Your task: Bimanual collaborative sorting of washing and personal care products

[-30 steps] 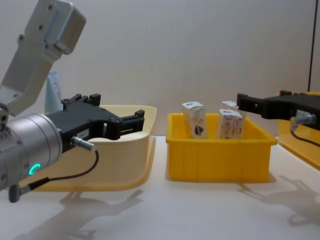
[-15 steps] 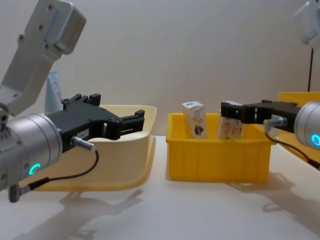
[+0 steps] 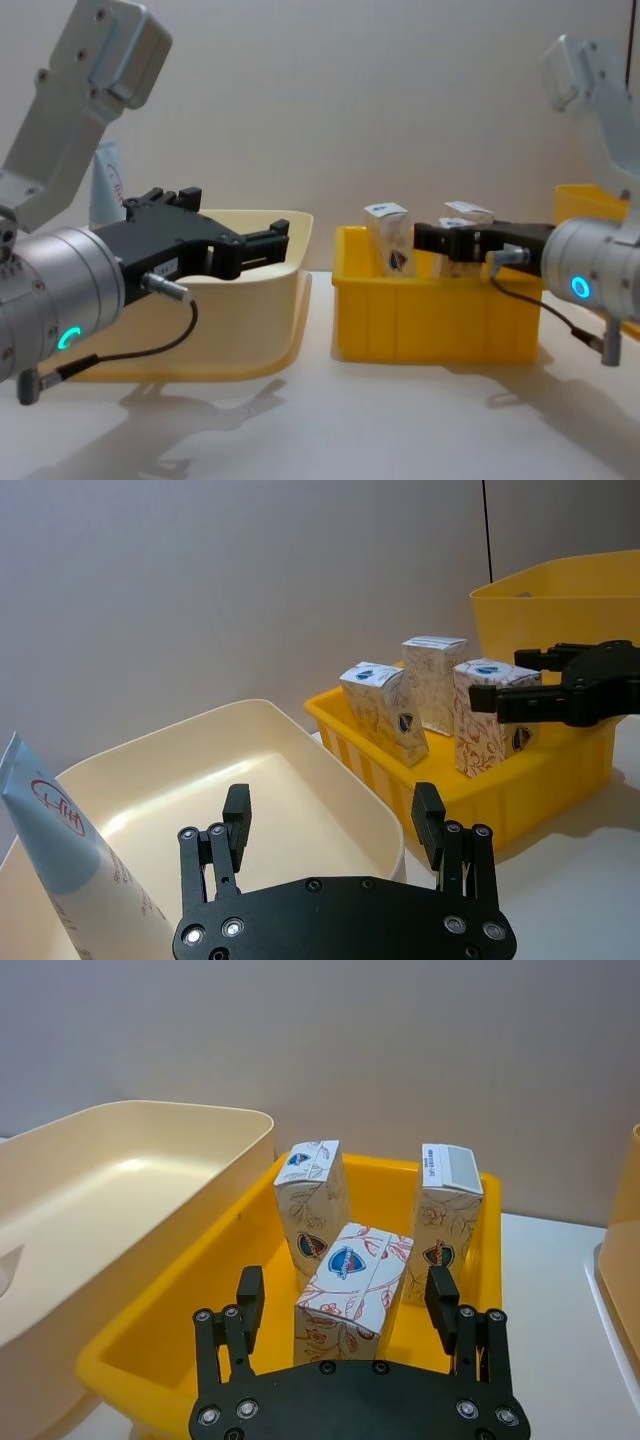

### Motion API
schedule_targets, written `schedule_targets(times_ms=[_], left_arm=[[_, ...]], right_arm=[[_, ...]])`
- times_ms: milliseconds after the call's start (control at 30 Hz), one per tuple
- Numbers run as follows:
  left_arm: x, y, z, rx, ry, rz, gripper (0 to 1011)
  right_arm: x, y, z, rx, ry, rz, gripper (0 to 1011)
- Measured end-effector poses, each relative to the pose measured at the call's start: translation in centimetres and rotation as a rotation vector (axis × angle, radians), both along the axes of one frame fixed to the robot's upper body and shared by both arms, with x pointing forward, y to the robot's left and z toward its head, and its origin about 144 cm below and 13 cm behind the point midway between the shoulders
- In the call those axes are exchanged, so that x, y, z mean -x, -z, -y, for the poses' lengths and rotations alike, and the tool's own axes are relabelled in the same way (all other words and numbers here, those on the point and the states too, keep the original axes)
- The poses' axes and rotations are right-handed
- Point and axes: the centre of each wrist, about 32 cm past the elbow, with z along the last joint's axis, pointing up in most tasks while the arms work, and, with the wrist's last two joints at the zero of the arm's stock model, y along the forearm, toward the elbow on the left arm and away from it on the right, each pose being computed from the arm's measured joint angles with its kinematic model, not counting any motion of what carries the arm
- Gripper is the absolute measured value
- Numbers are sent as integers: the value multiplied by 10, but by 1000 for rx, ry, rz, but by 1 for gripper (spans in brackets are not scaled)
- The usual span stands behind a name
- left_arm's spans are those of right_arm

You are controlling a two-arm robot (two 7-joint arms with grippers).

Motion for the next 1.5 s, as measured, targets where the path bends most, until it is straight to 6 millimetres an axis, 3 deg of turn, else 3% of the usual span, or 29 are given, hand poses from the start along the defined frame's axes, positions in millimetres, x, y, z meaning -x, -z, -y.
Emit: schedule_targets(times_ms=[233, 333, 933, 1500], left_arm=[[0, 0, 0, 0, 0, 0, 1003], [0, 0, 0, 0, 0, 0, 1003], [0, 0, 0, 0, 0, 0, 1003], [0, 0, 0, 0, 0, 0, 1003]], right_arm=[[-5, 2, -5, -5, 8, -16, 998], [-7, 3, -7, -7, 11, -23, 953], [-11, 4, -11, -10, 17, -28, 439], [-8, -13, -2, -18, 14, 141, 415]])
